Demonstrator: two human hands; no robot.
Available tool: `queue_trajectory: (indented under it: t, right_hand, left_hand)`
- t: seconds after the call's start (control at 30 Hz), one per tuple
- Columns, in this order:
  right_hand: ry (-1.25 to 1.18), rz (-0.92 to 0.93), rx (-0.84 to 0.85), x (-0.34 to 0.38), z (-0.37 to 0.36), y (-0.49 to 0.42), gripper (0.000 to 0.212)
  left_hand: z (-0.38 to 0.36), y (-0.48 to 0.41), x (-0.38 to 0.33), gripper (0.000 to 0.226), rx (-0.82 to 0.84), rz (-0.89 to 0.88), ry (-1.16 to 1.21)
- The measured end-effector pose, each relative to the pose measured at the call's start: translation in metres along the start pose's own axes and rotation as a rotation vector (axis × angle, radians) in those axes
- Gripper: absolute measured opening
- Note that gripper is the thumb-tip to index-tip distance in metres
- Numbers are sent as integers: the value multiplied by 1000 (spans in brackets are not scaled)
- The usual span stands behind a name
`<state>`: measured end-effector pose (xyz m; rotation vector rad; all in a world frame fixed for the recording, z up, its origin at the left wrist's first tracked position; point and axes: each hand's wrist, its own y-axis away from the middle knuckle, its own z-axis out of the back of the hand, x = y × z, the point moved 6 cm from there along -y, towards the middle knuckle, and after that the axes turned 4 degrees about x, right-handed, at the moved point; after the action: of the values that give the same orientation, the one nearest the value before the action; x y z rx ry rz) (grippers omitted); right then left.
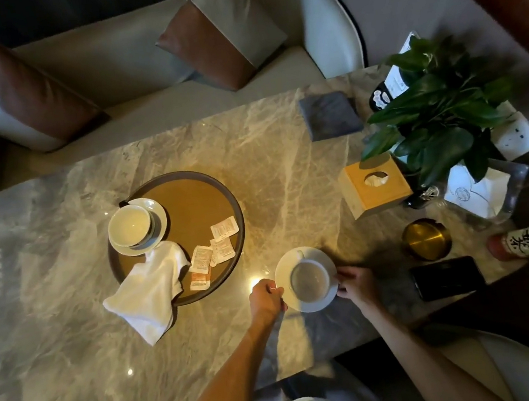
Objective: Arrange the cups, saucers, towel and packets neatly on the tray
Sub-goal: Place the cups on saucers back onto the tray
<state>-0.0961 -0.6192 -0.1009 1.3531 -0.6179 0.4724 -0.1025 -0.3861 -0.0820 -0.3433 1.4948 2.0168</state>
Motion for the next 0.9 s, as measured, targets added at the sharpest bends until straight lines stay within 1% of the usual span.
queue_trajectory:
  t: [0.13, 0.27, 0.37, 0.47, 0.6, 0.7, 0.9]
  right_hand:
    - [-4, -20, 5, 1, 0, -3, 25]
    - [-19, -6, 7, 7, -10, 0, 23]
    - [-14, 23, 25, 23, -26, 2, 10]
    - [-5, 53, 88, 45, -52, 0, 14]
    - [4, 74, 137, 74, -96, -10, 11]
    - [58, 123, 147, 97, -132, -21, 15]
    - [92, 127, 201, 132, -204, -52, 26]
  left_hand:
    - [3, 1, 0, 22, -3, 32, 62]
    - [13, -1, -2, 21, -3, 26, 112]
    - [30, -2, -10, 19, 7, 9, 150]
    - [56, -6, -21, 21, -14, 7, 175]
    - [100, -17, -36, 18, -78, 4, 189]
    - [135, -32, -41, 23, -138, 11, 256]
    - [203, -70, -52, 17, -297, -6, 178]
